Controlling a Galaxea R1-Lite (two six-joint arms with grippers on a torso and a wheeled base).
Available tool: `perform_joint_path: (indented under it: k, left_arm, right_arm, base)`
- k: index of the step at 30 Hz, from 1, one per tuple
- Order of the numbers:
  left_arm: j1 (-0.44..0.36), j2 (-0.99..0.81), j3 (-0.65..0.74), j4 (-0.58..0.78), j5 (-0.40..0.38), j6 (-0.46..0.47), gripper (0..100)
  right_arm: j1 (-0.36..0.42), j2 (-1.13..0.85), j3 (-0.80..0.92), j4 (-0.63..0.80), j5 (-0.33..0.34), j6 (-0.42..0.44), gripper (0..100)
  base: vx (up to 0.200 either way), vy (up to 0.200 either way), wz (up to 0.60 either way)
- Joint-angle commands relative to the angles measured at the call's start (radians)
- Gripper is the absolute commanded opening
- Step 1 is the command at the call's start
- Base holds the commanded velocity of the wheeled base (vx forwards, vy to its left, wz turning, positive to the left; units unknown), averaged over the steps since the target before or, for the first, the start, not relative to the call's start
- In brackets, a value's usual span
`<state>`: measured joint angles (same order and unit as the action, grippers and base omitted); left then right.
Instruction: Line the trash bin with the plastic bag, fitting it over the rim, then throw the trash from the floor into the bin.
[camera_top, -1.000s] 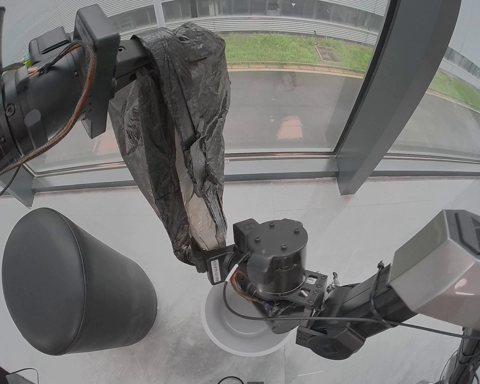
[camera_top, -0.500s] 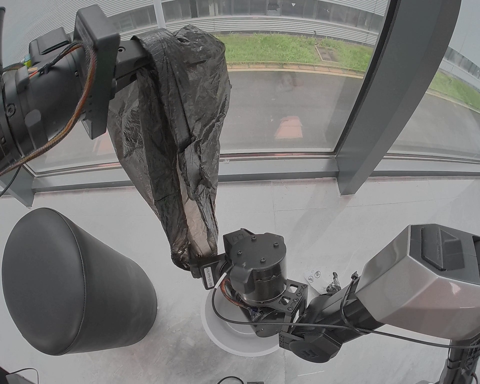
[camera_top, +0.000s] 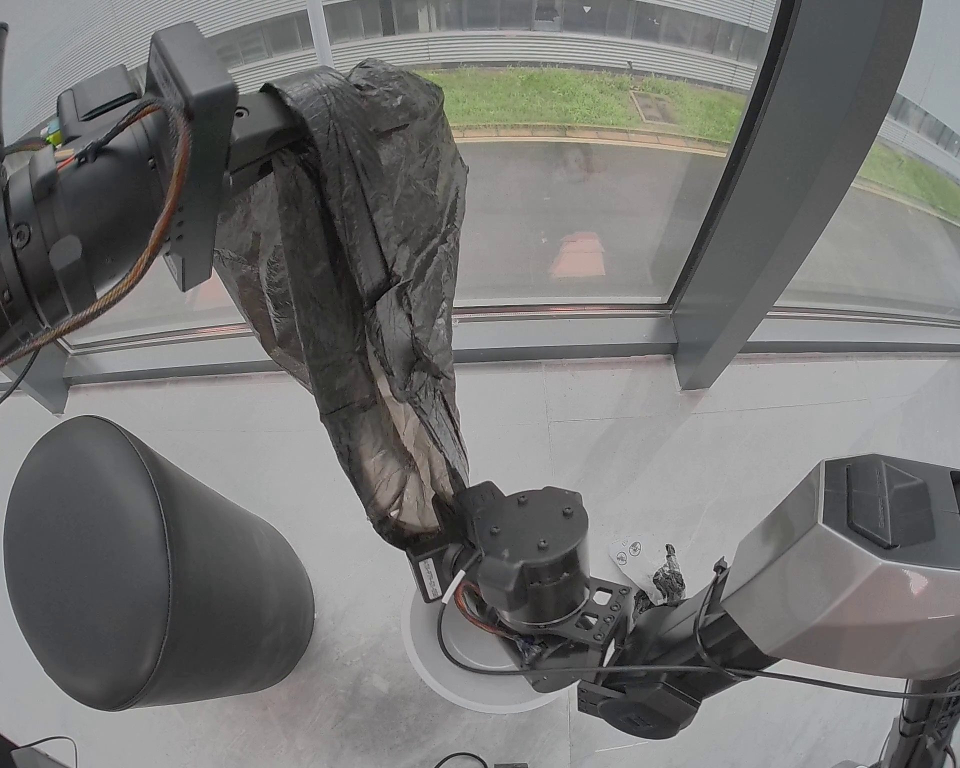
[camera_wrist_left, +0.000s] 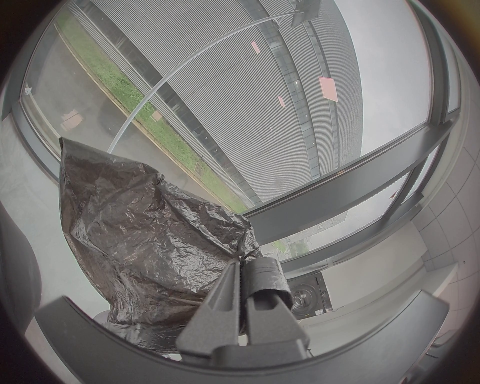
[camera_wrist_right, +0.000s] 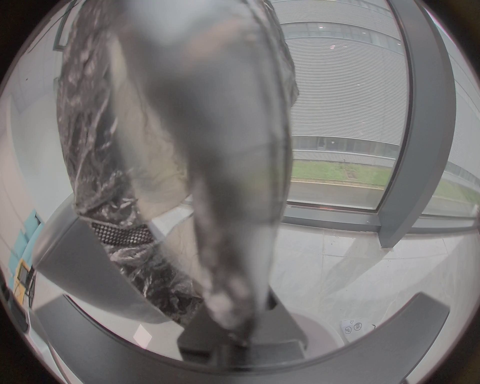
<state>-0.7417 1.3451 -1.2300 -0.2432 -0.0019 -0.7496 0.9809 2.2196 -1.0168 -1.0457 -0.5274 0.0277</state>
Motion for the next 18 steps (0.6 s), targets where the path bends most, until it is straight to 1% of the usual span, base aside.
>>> perform_joint_path:
  k: [1,2,3,5,6,8,9,10,11,13,14,15,17,18]
  left_arm:
    - [0.016,-0.029,0.069,-0.008,-0.004,-0.001,0]
    - [0.019,-0.034,0.078,-0.008,-0.004,-0.001,0]
    - [0.022,-0.04,0.095,-0.011,-0.006,-0.001,0]
    - [0.024,-0.044,0.118,-0.016,-0.012,-0.001,0]
    - [0.024,-0.046,0.124,-0.018,-0.016,-0.001,0]
    - [0.039,-0.06,0.164,-0.024,-0.043,-0.001,0]
    - [0.044,-0.061,0.168,-0.025,-0.047,-0.001,0]
    - [0.056,-0.064,0.188,-0.03,-0.064,-0.002,0]
    - [0.065,-0.066,0.204,-0.034,-0.075,-0.005,0]
    - [0.081,-0.07,0.239,-0.051,-0.093,-0.025,0]
    - [0.081,-0.07,0.239,-0.051,-0.093,-0.025,0]
    - [0.096,-0.073,0.268,-0.067,-0.118,-0.042,0]
    - [0.113,-0.073,0.3,-0.084,-0.148,-0.053,0]
    - [0.113,-0.073,0.3,-0.084,-0.148,-0.053,0]
  right_arm:
    - [0.013,-0.084,0.199,-0.125,0.098,-0.083,0]
    - [0.013,-0.098,0.224,-0.14,0.119,-0.094,0]
    - [0.012,-0.121,0.261,-0.158,0.155,-0.109,0]
    - [0.009,-0.166,0.305,-0.152,0.198,-0.11,0]
    - [0.009,-0.178,0.314,-0.151,0.207,-0.11,0]
    - [0.007,-0.244,0.363,-0.12,0.268,-0.106,0]
    - [0.005,-0.256,0.369,-0.111,0.277,-0.103,0]
    - [0.001,-0.296,0.383,-0.08,0.307,-0.095,0]
    - [-0.001,-0.328,0.394,-0.048,0.333,-0.08,0]
    - [-0.002,-0.403,0.406,0.044,0.409,-0.029,0]
    - [-0.002,-0.403,0.406,0.044,0.409,-0.029,0]
    - [-0.004,-0.468,0.406,0.138,0.481,0.023,0]
    - [-0.013,-0.525,0.4,0.234,0.558,0.075,0]
    - [-0.013,-0.525,0.4,0.234,0.558,0.075,0]
  base:
    - [0.0,0.0,0.0]
    - [0.0,0.0,0.0]
    - [0.0,0.0,0.0]
    - [0.0,0.0,0.0]
    - [0.0,0.0,0.0]
    - [0.0,0.0,0.0]
    - [0.0,0.0,0.0]
    - [0.0,0.0,0.0]
    - [0.0,0.0,0.0]
    - [0.0,0.0,0.0]
    - [0.0,0.0,0.0]
    - [0.0,0.0,0.0]
    - [0.0,0.0,0.0]
    - [0.0,0.0,0.0]
